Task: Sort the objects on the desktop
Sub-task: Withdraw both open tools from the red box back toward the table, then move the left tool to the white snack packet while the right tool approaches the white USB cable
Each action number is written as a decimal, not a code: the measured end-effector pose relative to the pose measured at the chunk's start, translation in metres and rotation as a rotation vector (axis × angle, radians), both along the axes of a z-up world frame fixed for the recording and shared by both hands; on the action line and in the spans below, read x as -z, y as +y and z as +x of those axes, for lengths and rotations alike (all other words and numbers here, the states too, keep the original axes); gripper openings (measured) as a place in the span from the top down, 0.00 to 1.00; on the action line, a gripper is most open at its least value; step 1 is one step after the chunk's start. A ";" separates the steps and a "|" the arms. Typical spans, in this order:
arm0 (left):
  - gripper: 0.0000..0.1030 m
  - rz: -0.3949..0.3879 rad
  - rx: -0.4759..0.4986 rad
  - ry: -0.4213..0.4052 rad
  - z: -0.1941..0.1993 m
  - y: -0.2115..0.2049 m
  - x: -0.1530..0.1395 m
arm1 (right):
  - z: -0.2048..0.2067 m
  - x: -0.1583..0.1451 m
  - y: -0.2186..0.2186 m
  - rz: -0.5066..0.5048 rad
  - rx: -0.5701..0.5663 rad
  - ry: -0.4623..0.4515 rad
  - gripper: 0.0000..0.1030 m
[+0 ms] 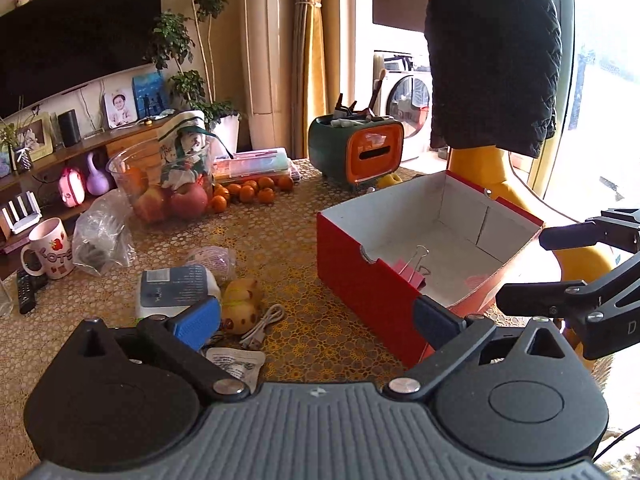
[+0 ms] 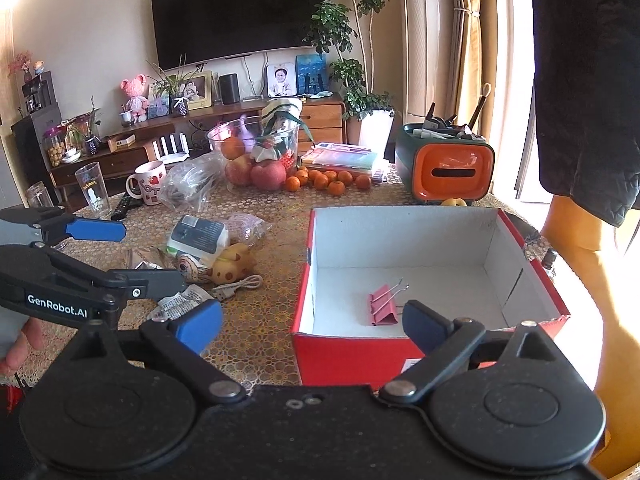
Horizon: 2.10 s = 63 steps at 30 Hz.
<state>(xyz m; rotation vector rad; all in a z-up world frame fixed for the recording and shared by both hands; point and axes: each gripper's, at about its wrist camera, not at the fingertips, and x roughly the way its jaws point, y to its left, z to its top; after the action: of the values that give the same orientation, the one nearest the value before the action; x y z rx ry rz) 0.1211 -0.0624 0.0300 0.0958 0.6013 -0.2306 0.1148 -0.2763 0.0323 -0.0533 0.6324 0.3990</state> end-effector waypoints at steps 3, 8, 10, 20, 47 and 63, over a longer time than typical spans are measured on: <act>0.00 0.003 -0.030 -0.032 -0.012 0.013 0.002 | -0.006 0.001 0.012 -0.004 -0.018 -0.020 0.02; 0.00 -0.012 -0.067 -0.050 -0.027 0.036 0.008 | -0.010 0.003 0.031 -0.006 -0.056 -0.033 0.01; 0.00 -0.023 -0.085 -0.052 -0.032 0.046 0.011 | -0.012 0.004 0.038 -0.005 -0.067 -0.037 0.01; 0.00 -0.016 -0.176 -0.039 -0.047 0.085 0.032 | -0.004 0.017 0.065 0.037 -0.053 -0.026 0.01; 0.00 0.004 -0.118 0.033 -0.023 0.099 0.108 | 0.056 0.071 0.141 -0.074 -0.109 0.039 0.01; 0.00 0.052 -0.052 0.072 0.017 0.085 0.141 | 0.119 0.126 0.161 -0.133 -0.075 0.093 0.03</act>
<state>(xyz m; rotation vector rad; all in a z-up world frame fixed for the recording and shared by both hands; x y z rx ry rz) 0.1381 0.0222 -0.1112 0.1228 0.6803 -0.1689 0.2336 -0.1148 -0.0939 -0.1868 0.7497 0.4328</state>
